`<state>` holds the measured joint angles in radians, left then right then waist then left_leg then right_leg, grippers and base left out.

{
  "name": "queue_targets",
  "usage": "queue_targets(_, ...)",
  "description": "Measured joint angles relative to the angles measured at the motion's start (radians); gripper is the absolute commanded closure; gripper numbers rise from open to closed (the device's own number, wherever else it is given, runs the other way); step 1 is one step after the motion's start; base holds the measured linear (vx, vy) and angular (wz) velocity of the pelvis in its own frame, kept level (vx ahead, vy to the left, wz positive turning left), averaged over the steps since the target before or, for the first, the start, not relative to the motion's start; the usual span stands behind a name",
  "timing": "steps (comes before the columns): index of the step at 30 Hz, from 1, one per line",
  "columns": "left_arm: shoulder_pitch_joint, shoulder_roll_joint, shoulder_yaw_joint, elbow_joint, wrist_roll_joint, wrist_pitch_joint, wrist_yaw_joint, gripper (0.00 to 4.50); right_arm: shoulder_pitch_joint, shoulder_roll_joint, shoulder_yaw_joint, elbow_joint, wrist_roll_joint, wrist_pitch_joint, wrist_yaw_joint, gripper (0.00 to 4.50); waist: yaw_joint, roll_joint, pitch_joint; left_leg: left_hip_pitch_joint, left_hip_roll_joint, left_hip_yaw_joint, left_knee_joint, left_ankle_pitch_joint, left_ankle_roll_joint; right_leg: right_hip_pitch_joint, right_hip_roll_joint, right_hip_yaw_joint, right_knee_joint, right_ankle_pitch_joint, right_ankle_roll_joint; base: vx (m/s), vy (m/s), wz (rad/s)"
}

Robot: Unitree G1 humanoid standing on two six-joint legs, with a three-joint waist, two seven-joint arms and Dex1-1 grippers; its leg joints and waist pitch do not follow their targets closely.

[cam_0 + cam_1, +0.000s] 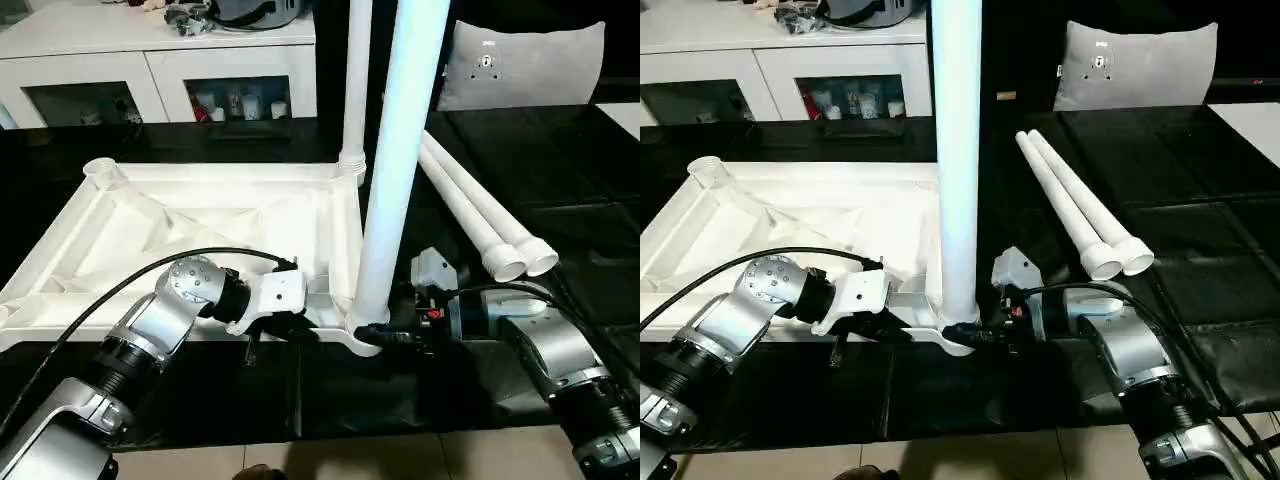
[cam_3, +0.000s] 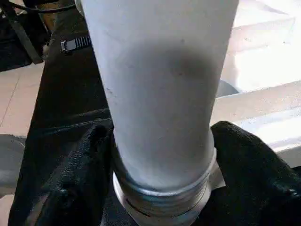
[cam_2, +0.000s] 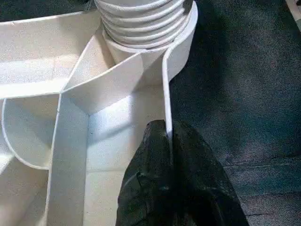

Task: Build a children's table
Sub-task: Rotate leg to tighten

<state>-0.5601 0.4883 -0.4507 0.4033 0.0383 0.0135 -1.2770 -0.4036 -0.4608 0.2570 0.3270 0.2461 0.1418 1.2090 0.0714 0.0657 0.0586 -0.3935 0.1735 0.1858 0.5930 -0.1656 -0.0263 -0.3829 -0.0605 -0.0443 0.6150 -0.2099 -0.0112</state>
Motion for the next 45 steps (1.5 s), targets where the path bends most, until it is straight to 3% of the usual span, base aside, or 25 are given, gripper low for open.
queue_targets(8,0.003,0.000,0.003,-0.006,-0.005,0.014,-0.001,4.50,0.027,0.011,-0.014,-0.023,0.009,0.015,-0.007,1.77,0.000,0.000,0.000,0.000,0.000,0.000,0.000,0.000,0.000,0.000,0.000,0.000,0.000,0.000,0.000,0.000,0.000,0.00)
queue_targets(13,0.019,-0.025,0.040,-0.037,-0.013,0.143,0.045,4.50,0.102,0.089,-0.063,-0.084,0.020,0.067,-0.144,1.81,-0.002,0.001,-0.001,0.001,0.001,0.000,0.001,0.000,0.000,0.000,0.000,0.000,0.002,0.000,-0.001,0.000,0.000,0.00)
queue_targets(19,0.021,-0.129,0.092,-0.078,0.002,0.389,0.245,4.50,0.113,0.237,-0.144,-0.076,-0.024,0.109,-0.462,1.81,-0.044,0.001,-0.001,0.005,0.000,0.001,0.003,0.000,0.000,0.001,0.000,0.003,0.001,0.004,-0.006,0.000,0.000,0.00)
queue_targets(26,0.021,-0.317,0.168,-0.112,0.031,0.600,0.522,4.50,0.011,0.381,-0.214,0.035,-0.083,0.118,-0.779,1.82,-0.065,0.001,-0.001,0.004,0.000,0.001,0.002,0.000,0.000,0.000,0.000,0.001,0.000,0.005,-0.006,0.000,0.000,0.00)
queue_targets(32,0.021,-0.365,0.156,-0.141,0.035,0.641,0.588,4.50,-0.023,0.444,-0.196,0.049,-0.101,0.117,-0.824,1.82,-0.061,0.001,-0.001,0.000,0.000,0.000,-0.001,0.000,0.001,-0.002,0.000,0.000,-0.004,0.004,-0.005,0.000,0.000,0.00)
queue_targets(37,0.030,-0.374,0.122,-0.170,0.034,0.646,0.581,4.50,-0.024,0.473,-0.146,0.050,-0.100,0.119,-0.806,1.82,-0.034,0.002,-0.001,-0.002,0.000,0.000,0.000,0.000,0.001,-0.003,0.000,-0.001,-0.005,0.004,-0.005,0.000,0.000,0.00)
queue_targets(45,0.047,-0.354,0.118,-0.207,0.031,0.664,0.564,4.50,-0.022,0.445,-0.146,0.035,-0.099,0.128,-0.786,1.82,-0.036,0.001,-0.001,-0.002,0.000,0.000,0.000,0.000,0.001,-0.003,0.000,-0.001,-0.004,0.004,-0.004,0.000,0.000,0.00)
